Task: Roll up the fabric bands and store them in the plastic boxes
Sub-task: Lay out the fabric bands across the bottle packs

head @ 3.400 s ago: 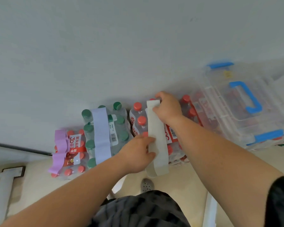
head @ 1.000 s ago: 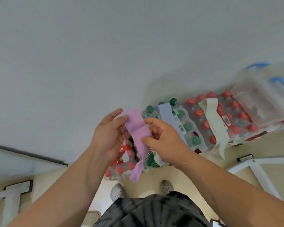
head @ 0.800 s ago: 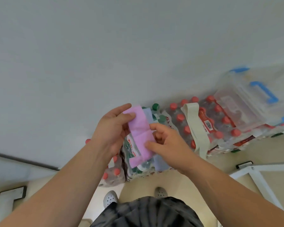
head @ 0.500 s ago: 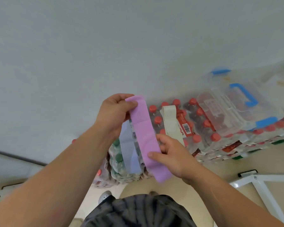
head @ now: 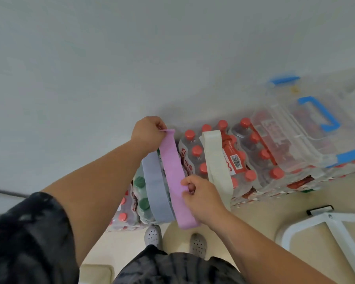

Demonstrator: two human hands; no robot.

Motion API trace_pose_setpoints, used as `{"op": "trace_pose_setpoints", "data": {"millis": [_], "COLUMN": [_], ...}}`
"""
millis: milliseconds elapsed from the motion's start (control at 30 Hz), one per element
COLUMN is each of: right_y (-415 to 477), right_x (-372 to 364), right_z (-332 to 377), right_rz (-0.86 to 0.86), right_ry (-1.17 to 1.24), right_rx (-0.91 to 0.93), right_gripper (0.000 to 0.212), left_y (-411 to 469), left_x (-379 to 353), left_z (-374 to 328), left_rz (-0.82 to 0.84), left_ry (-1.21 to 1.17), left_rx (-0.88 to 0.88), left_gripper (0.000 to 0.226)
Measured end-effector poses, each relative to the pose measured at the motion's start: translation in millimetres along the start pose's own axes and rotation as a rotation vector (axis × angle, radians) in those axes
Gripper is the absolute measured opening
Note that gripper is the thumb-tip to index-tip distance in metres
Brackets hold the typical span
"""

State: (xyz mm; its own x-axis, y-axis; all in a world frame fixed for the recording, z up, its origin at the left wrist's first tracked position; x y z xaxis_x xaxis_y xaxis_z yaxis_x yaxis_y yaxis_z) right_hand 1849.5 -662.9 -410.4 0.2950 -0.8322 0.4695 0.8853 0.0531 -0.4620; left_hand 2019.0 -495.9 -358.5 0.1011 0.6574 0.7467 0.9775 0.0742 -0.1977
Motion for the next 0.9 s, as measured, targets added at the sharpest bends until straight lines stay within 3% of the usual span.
{"op": "trace_pose_setpoints", "data": {"millis": [233,400,600,700,800,900], "right_y": [6,2,15,35,56,72], "right_x": [-4,-7,-8,-19,-35,-43], "right_z": [18,37,71,84,93,100], "right_rz": [-0.023,-0.077,-0.115,-0.042,0.048,0.081], "right_ry": [-0.395,-0.656,-0.556,-0.511,-0.578,-0.651], "right_rx": [0.116,0.227,0.364,0.378,0.365,0.347], "right_gripper": [0.033,0.029,0.028,0.037,0.050,0.054], "left_y": [16,6,-33,-46,-44,-30], "left_x": [-19,-3,35,28,13,13], "left_z": [10,16,66,88,87,85], "left_rz": [0.036,-0.031,-0.165,-0.096,0.022,0.051], "left_ry": [0.315,0.330,0.180,0.151,0.248,0.257], "left_rx": [-0.103,-0.146,-0.038,0.030,-0.044,-0.059], "left_gripper": [0.009,0.033,0.031,0.043,0.062,0.063]}}
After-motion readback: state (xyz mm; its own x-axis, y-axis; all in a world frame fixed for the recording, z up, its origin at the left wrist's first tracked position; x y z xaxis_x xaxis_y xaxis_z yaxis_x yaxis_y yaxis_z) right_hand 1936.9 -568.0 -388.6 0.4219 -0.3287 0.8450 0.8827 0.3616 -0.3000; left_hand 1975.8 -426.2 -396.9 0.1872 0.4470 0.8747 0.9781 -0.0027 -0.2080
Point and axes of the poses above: each hand's wrist, its own y-axis towards the middle knuckle, its own x-axis out of the back of the hand, z = x × y, the point moved 10 cm from there along y, towards the middle knuckle, and after that the axes turned 1 degree about -z, right-handed, at the moved point
